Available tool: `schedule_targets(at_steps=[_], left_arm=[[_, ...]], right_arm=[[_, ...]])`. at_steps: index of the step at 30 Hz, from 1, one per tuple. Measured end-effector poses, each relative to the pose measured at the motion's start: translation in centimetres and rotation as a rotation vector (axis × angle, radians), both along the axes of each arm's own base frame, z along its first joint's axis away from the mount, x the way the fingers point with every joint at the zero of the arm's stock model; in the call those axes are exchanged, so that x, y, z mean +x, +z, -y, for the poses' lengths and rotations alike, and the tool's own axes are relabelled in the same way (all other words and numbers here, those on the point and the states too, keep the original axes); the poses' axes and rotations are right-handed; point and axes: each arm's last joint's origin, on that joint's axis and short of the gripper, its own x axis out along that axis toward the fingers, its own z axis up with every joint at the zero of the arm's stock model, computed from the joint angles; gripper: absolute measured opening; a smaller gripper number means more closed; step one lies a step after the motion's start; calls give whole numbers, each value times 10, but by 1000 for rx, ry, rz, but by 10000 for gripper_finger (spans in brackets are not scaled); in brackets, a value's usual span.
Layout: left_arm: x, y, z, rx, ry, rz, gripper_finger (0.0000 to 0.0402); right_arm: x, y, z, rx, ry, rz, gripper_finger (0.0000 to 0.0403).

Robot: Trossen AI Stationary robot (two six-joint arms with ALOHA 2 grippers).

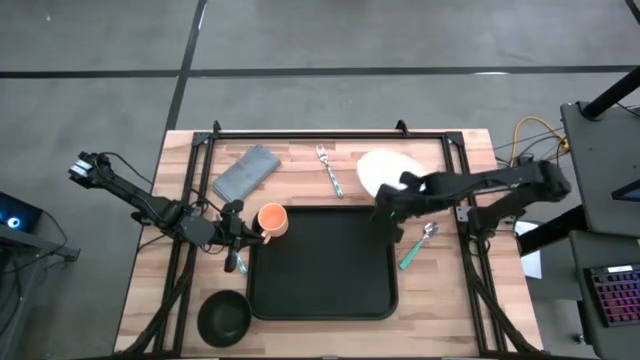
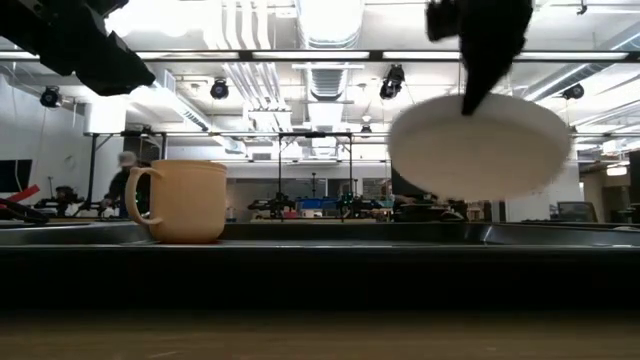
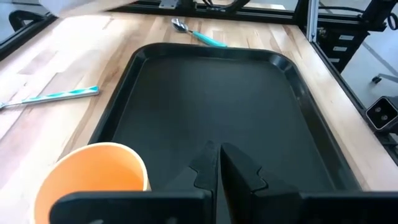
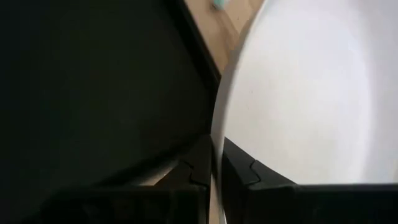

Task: Set up tray
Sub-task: Put the white plate to the right of the orange mug on the black tray

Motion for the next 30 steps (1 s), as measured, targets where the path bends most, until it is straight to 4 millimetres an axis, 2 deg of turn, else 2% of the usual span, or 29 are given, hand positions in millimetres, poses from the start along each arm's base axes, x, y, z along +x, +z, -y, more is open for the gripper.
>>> schedule_targets(at_steps=[5, 9, 13, 17, 21, 25, 30], left_arm=[[0, 0, 0, 2, 0, -1, 0], [0, 0, 0, 2, 1, 1, 0], [0, 0, 0, -4, 5, 2, 0], [0, 0, 0, -3, 9, 3, 0], [0, 0, 0, -4, 10, 3, 0], [0, 0, 0, -10, 13, 3, 0], [0, 0, 0, -28, 20, 3, 0]], right_arm=[[45, -11, -57, -112, 166, -52, 8], [79, -38, -104, -179, 320, -121, 8], [111, -64, -138, -193, 449, -173, 8], [138, -81, -164, -179, 538, -173, 8], [155, -87, -186, -175, 585, -142, 8], [162, -87, -203, -146, 613, -116, 8], [161, -87, -209, -129, 596, -103, 8]])
